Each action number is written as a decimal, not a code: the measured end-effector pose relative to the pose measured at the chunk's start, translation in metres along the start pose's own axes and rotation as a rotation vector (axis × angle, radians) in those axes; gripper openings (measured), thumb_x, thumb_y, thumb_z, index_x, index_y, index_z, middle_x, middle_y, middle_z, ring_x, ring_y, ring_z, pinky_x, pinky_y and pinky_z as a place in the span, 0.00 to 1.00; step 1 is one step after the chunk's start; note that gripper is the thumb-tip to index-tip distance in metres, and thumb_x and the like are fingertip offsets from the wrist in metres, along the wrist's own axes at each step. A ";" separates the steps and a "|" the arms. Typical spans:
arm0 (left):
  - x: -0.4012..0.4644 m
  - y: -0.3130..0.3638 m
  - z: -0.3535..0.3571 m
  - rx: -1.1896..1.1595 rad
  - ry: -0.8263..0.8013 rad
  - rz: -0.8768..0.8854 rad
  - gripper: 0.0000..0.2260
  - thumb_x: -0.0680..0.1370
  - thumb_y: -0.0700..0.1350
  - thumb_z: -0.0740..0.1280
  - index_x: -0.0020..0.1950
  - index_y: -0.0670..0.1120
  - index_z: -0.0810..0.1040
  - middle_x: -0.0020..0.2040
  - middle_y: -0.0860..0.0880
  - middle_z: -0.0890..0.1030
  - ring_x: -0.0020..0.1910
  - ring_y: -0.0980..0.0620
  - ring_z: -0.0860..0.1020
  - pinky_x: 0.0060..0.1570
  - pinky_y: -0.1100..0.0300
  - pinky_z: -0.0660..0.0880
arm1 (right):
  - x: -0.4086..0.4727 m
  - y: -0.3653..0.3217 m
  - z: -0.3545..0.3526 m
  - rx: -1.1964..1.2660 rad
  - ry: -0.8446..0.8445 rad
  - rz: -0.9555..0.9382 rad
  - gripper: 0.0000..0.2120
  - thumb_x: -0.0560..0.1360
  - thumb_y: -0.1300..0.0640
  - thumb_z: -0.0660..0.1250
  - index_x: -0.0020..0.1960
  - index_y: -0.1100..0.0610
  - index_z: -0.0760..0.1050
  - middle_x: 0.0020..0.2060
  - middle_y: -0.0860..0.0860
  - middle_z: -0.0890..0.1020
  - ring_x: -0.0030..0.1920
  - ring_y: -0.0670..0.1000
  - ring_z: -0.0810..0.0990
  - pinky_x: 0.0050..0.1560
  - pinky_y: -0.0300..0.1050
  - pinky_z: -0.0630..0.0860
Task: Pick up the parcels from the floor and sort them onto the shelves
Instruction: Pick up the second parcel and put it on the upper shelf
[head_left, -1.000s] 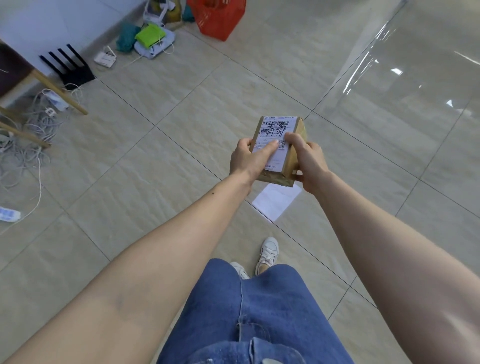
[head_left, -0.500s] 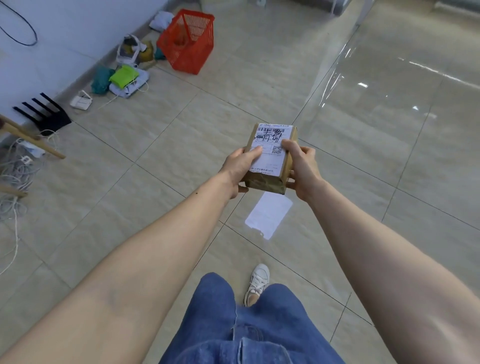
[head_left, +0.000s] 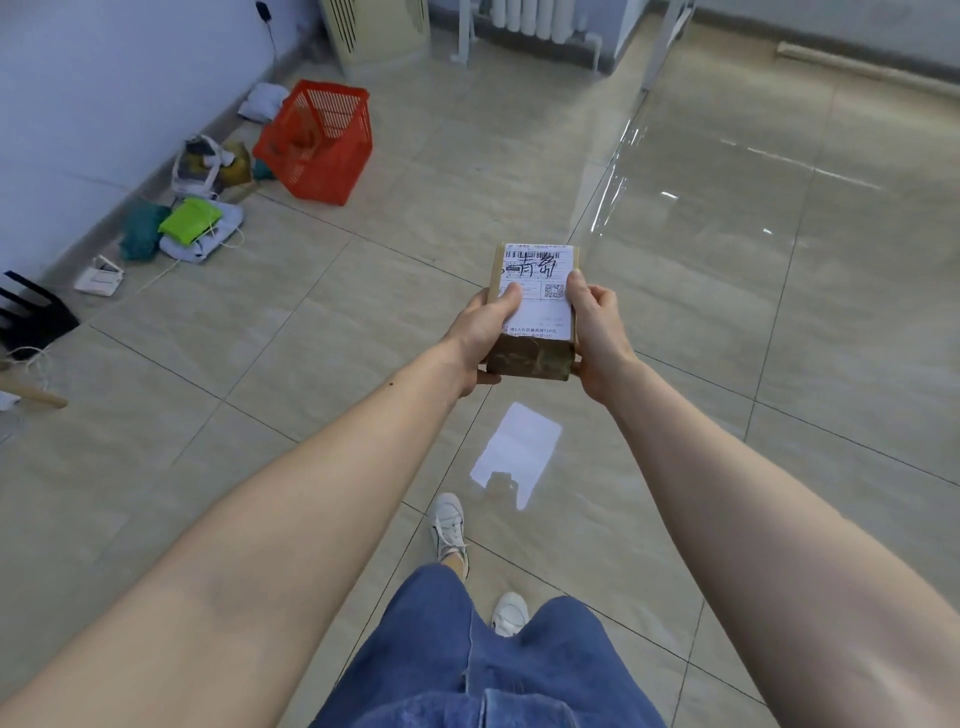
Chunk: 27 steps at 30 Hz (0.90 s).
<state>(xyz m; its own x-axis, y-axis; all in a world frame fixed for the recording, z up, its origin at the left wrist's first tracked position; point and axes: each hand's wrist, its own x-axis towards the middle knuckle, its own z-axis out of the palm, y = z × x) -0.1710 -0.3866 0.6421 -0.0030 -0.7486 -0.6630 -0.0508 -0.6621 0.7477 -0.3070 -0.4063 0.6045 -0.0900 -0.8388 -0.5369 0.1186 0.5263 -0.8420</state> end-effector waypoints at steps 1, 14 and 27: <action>0.008 0.010 -0.001 0.005 -0.004 0.008 0.15 0.80 0.61 0.60 0.65 0.59 0.72 0.52 0.53 0.82 0.47 0.52 0.79 0.57 0.48 0.73 | 0.008 -0.007 0.002 0.009 0.013 -0.009 0.22 0.79 0.38 0.60 0.65 0.52 0.65 0.58 0.49 0.80 0.54 0.51 0.82 0.41 0.47 0.76; 0.122 0.131 -0.012 0.114 -0.084 0.071 0.24 0.79 0.61 0.63 0.71 0.55 0.63 0.48 0.55 0.79 0.43 0.53 0.78 0.43 0.57 0.71 | 0.112 -0.094 0.030 0.177 0.224 -0.053 0.15 0.79 0.47 0.63 0.57 0.56 0.65 0.52 0.52 0.79 0.50 0.52 0.81 0.53 0.58 0.79; 0.244 0.247 0.043 0.160 -0.199 0.128 0.24 0.79 0.62 0.61 0.72 0.55 0.62 0.55 0.52 0.79 0.48 0.50 0.79 0.59 0.46 0.73 | 0.237 -0.192 -0.005 0.204 0.330 -0.129 0.12 0.79 0.48 0.64 0.54 0.55 0.68 0.56 0.56 0.80 0.49 0.53 0.81 0.54 0.59 0.79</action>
<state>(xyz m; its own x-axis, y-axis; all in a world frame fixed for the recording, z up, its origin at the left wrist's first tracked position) -0.2274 -0.7308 0.6633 -0.2148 -0.7935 -0.5694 -0.1939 -0.5367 0.8212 -0.3559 -0.7053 0.6385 -0.4254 -0.7888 -0.4436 0.2765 0.3534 -0.8937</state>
